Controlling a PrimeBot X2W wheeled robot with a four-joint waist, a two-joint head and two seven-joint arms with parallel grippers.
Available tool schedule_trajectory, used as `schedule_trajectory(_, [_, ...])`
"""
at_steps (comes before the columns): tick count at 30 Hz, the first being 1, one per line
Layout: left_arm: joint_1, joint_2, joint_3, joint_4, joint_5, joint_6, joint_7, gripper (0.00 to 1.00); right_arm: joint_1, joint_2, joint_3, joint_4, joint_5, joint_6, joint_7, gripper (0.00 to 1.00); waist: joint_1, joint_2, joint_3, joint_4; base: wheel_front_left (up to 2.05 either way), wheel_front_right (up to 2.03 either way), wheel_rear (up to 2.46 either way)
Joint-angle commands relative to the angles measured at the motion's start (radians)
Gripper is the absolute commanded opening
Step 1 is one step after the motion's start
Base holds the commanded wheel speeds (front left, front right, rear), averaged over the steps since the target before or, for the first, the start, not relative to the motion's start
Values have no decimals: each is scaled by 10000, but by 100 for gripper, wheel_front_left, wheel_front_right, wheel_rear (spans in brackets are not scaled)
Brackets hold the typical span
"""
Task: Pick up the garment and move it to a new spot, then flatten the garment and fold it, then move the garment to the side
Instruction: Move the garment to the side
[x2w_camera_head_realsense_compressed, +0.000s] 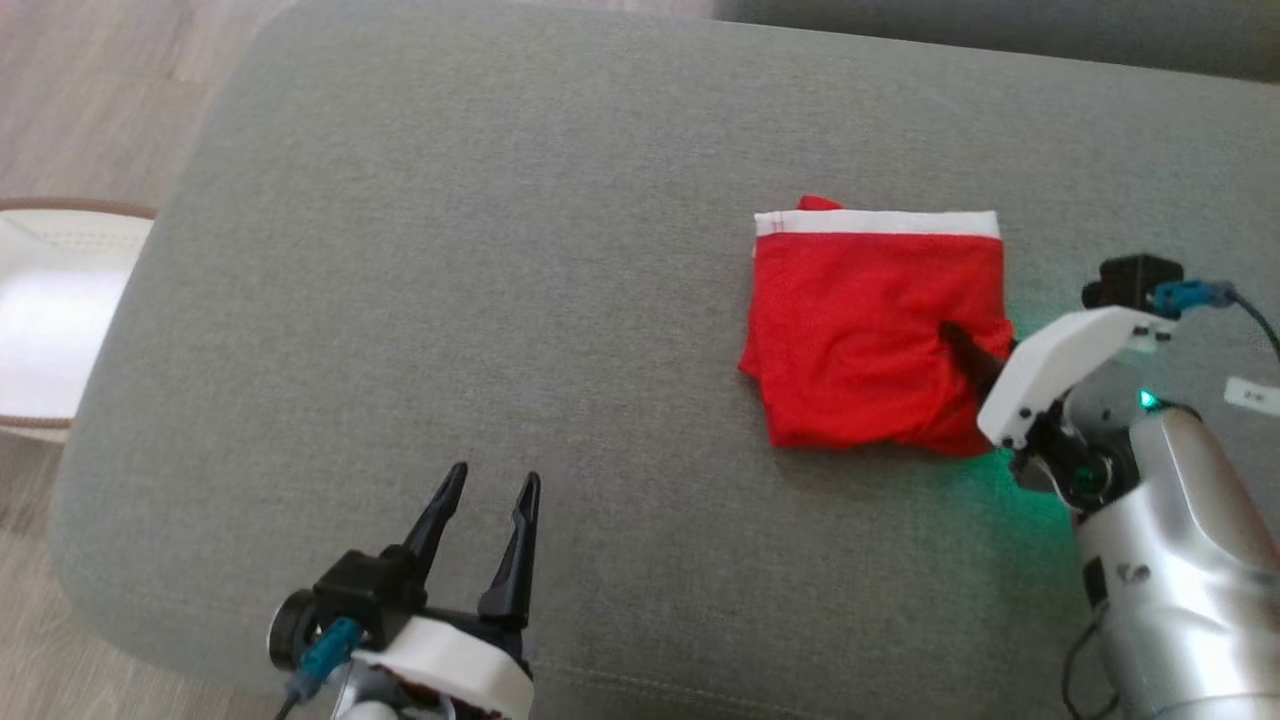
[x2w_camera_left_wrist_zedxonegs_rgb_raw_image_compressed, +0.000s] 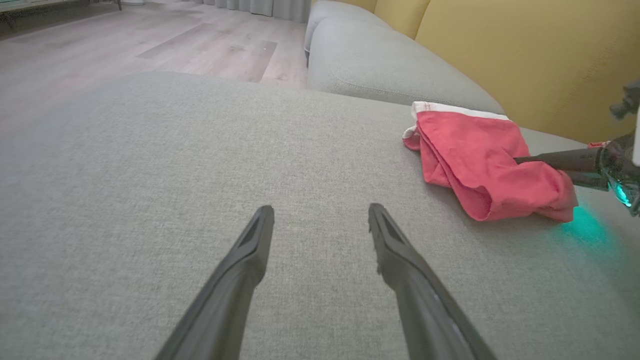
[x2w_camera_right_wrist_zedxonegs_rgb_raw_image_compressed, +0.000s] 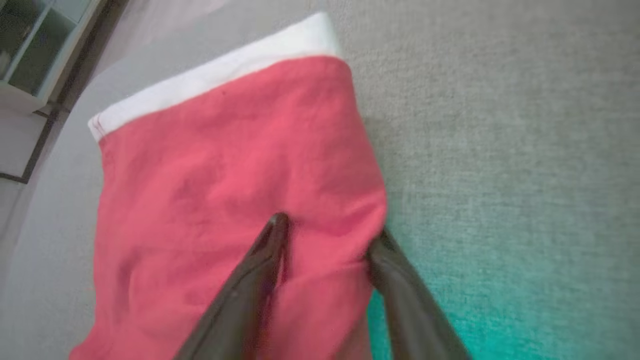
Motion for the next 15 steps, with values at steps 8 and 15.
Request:
schedule_trajectory(8, [-508,-49,524,-588,82,63,-124,100,-960,-676,677,-922,619,-7,-483,0,-1,0,292,-1394,0,0,0])
schedule_trajectory(15, [-850,-49,535,-701,402,-216,-124,100,-1669,-2712,22,-1403,282,-7,-81,0,-1,0,889,-2199,0,0,0])
